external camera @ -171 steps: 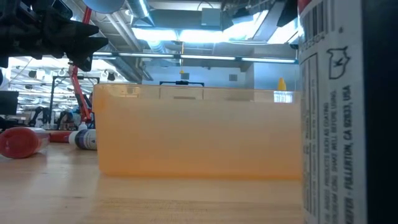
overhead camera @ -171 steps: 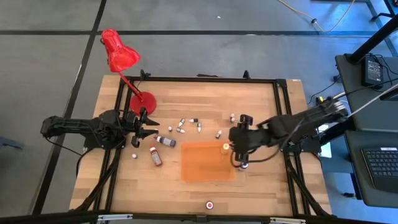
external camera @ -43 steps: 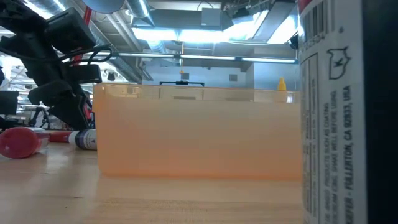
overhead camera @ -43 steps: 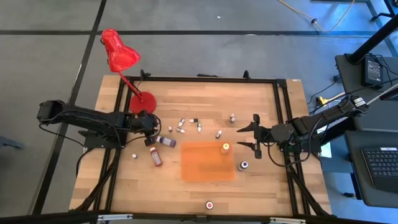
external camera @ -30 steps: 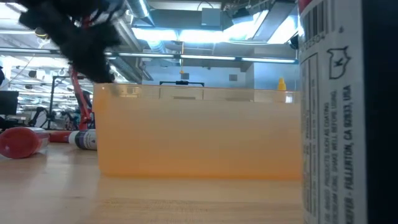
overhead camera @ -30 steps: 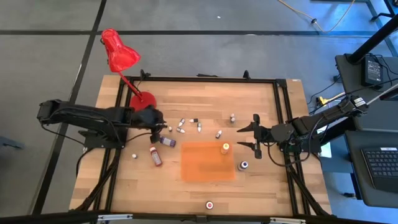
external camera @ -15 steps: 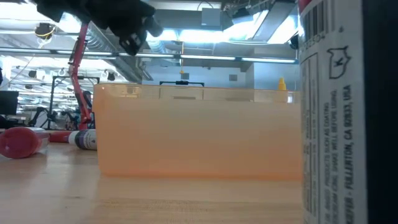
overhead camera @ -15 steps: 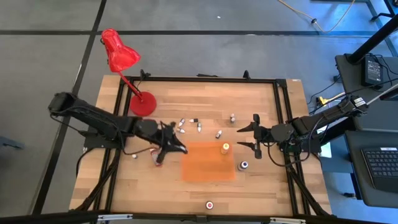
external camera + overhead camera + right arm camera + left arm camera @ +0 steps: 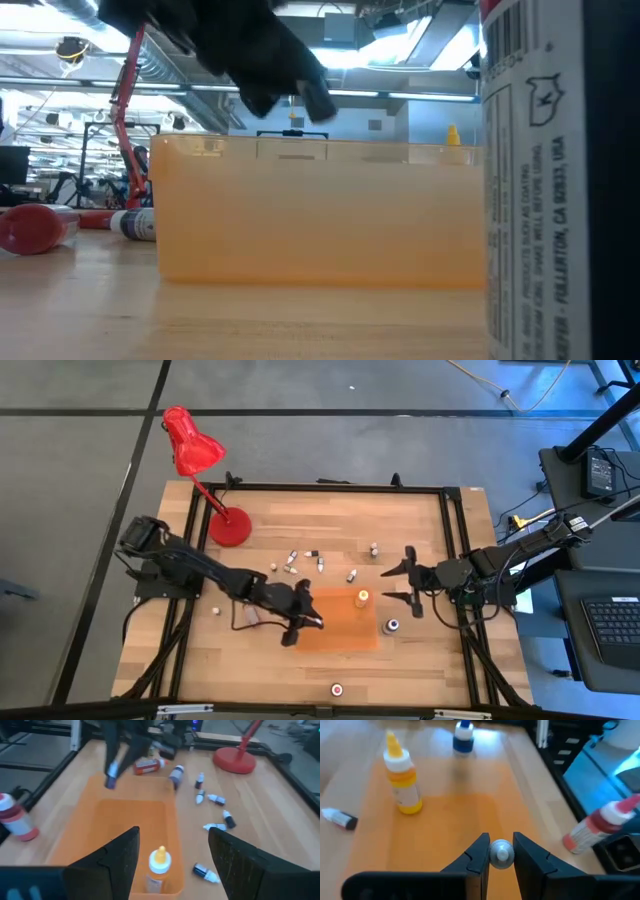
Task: Pick & Place food coloring
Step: Put the small purple food coloring bottle into the orange bin, then put the big blue food coloring bottle into the orange bin
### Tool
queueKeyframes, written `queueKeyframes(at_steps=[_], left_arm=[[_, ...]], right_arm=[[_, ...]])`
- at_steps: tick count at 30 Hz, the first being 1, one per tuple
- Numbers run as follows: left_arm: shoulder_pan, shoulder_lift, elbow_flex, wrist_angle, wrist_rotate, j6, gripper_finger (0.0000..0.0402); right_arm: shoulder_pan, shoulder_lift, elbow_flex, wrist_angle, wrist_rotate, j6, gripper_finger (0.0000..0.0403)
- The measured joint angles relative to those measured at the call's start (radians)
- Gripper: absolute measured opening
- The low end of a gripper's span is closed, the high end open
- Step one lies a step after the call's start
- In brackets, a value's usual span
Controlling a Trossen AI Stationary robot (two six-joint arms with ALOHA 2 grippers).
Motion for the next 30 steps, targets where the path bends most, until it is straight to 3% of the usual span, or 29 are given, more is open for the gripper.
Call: queueKeyframes(at_steps=[9,18,22,30], left_arm=[[0.003,0.144,0.03,-0.005,0.007,-0.022,0.0063],[0.0,0.198,0.029,0.001,0.008,-0.03,0.0068],[0.0,0.2,0.029,0.001,0.009,-0.048,0.0085],[-0.001,0.199,0.029,0.003,0.044,-0.101,0.013]], right_arm=[[0.0,0.0,0.0,0.044,-0.175,0.028,0.0238],[0.0,0.0,0.0,0.047,-0.193,0.101,0.0238],[0.002,0.0,0.001,0.044,-0.225,0.159,0.0238],[0.032,0.021,0.101,-0.057,-0.206,0.117,0.0238]])
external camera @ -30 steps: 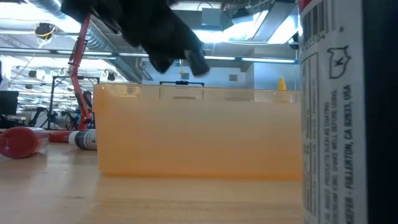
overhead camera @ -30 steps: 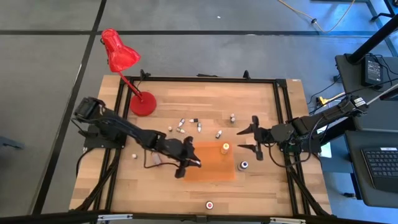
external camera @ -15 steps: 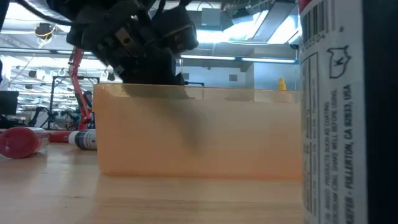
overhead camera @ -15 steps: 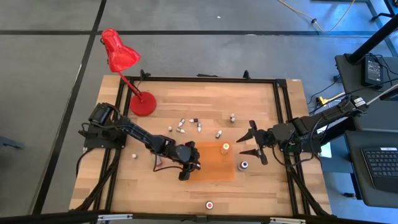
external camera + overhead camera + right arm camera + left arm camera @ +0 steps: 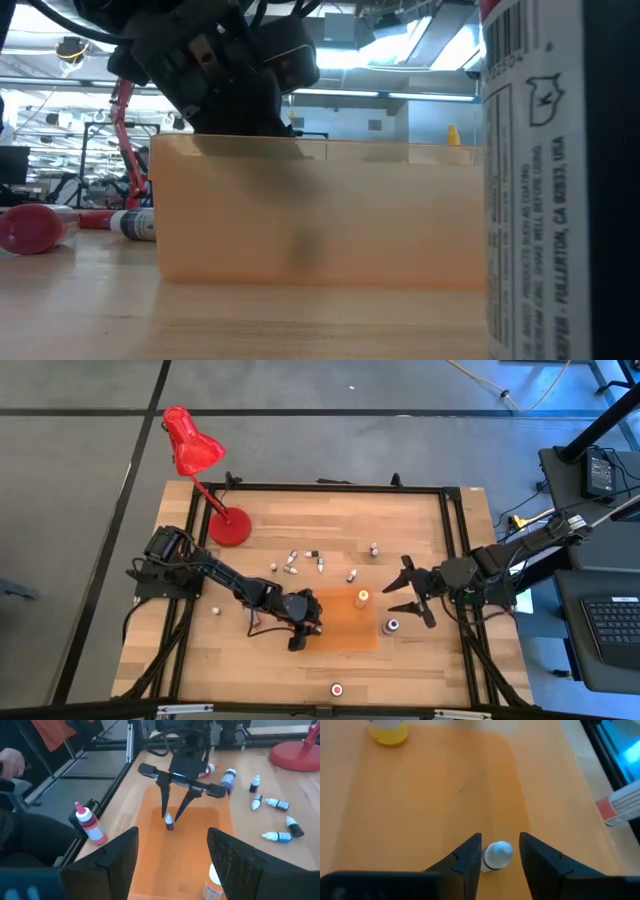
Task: Pick & Place food coloring
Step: Put the big blue food coloring bottle into the orange bin
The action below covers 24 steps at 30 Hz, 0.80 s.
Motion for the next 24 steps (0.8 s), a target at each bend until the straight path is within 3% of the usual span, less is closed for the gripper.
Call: queueKeyframes(at_steps=[10,18,24], left_arm=[[0.005,-0.073,-0.001,-0.011,0.051,0.012,0.017],[0.009,-0.264,-0.001,-0.12,0.023,0.1,0.0171],[0.01,-0.347,-0.001,-0.156,0.015,0.159,0.0171]], right_arm=[[0.1,0.195,0.247,-0.37,0.155,0.064,0.0238],[0.206,0.417,0.455,-0.638,0.158,0.285,0.0238],[0.258,0.553,0.493,-0.691,0.156,0.389,0.0238]])
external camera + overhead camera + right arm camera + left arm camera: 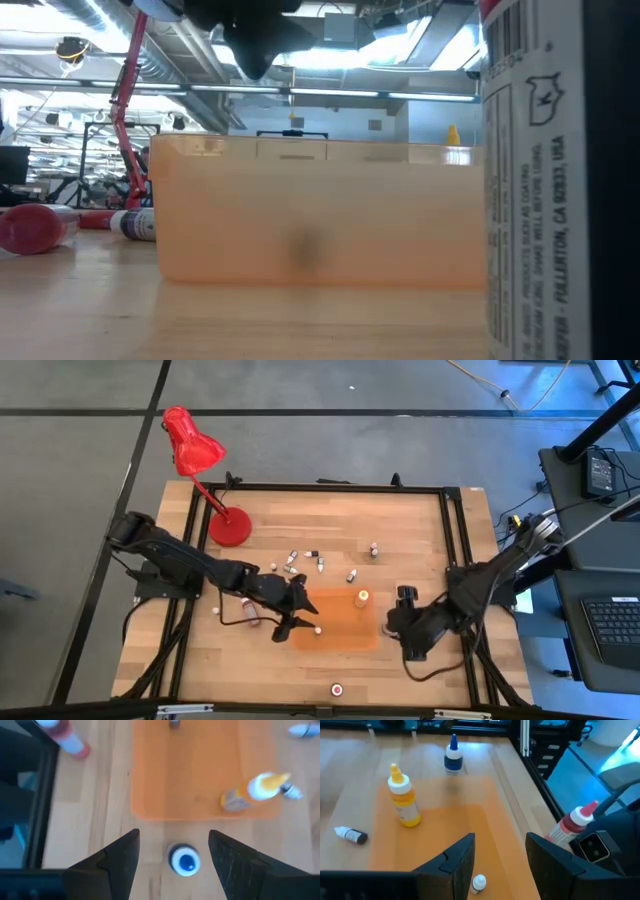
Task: Pick & Place food coloring
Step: Put the big blue food coloring bottle into the orange bin
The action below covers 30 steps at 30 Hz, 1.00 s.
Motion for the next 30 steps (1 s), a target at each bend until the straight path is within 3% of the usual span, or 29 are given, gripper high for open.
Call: queueKeyframes(at_steps=[6,18,30], left_arm=[[0.0,-0.002,0.0,-0.001,0.001,0.011,0.0171],[-0.004,-0.002,0.0,-0.032,0.001,0.01,0.0171],[-0.004,-0.002,0.0,-0.042,0.001,0.011,0.0171]], right_arm=[[-0.001,0.086,0.0,-0.069,0.001,0.093,0.0238],[-0.025,0.155,-0.01,-0.089,-0.018,0.12,0.0235],[-0.042,0.162,-0.024,-0.086,-0.06,0.121,0.016]])
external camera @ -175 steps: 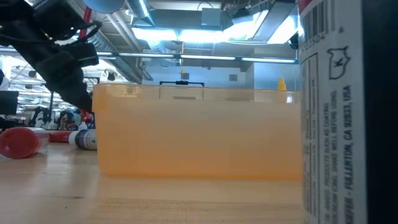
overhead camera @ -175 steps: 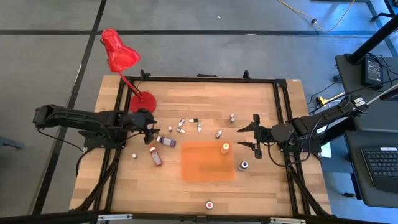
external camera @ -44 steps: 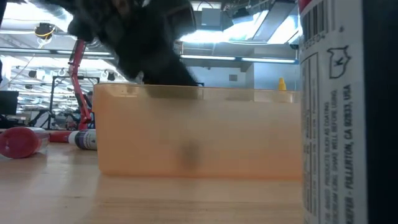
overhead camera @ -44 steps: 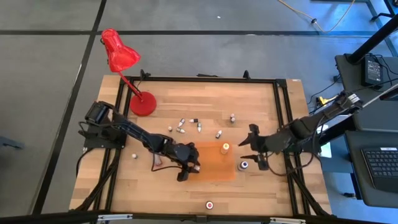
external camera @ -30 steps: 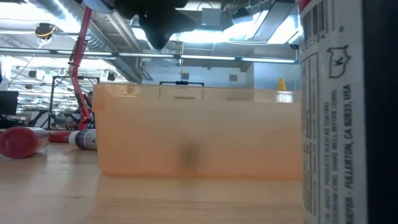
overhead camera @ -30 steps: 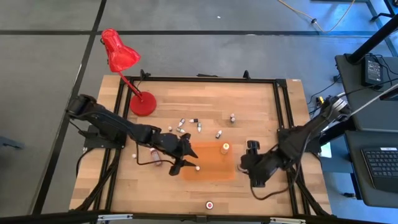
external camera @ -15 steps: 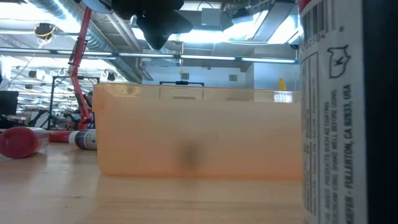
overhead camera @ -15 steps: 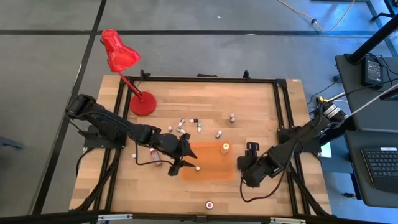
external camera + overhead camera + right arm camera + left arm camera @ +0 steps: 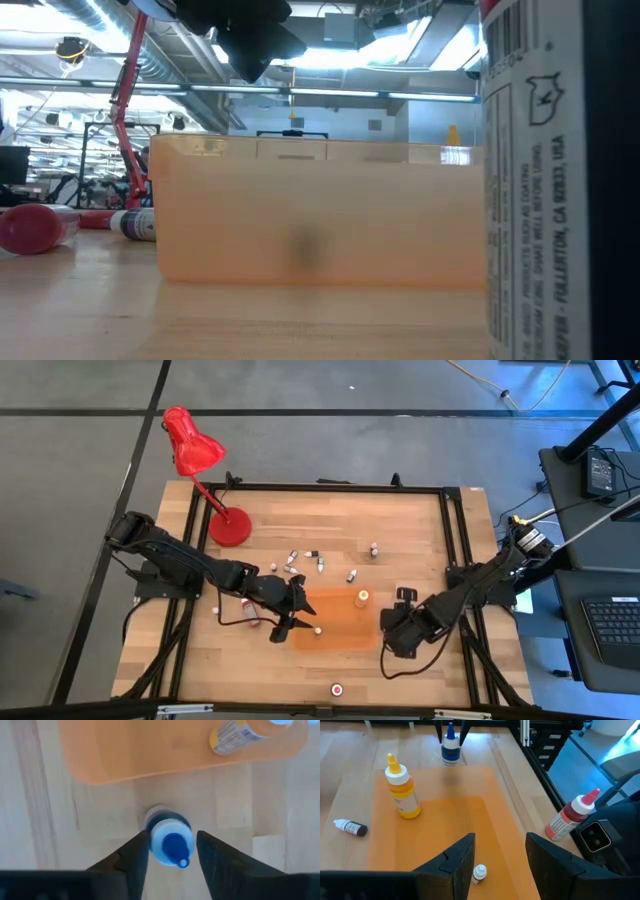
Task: Pick & Place food coloring
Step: Put the big blue food coloring bottle into the orange bin
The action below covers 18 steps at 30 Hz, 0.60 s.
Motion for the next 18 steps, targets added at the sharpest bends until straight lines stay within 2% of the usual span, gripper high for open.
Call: queueKeyframes(at_steps=[6,12,18], left_arm=[[0.0,0.0,0.0,-0.008,0.0,0.0,0.0171],[0.0,0.0,0.0,-0.016,0.0,0.01,0.0171],[0.0,-0.063,-0.002,-0.097,-0.003,0.018,0.0171]], right_arm=[[0.0,-0.001,0.0,0.003,-0.023,-0.001,0.0125],[0.0,-0.001,0.005,-0.006,-0.027,-0.003,0.0119],[0.0,-0.006,0.139,-0.131,-0.01,-0.01,0.0119]])
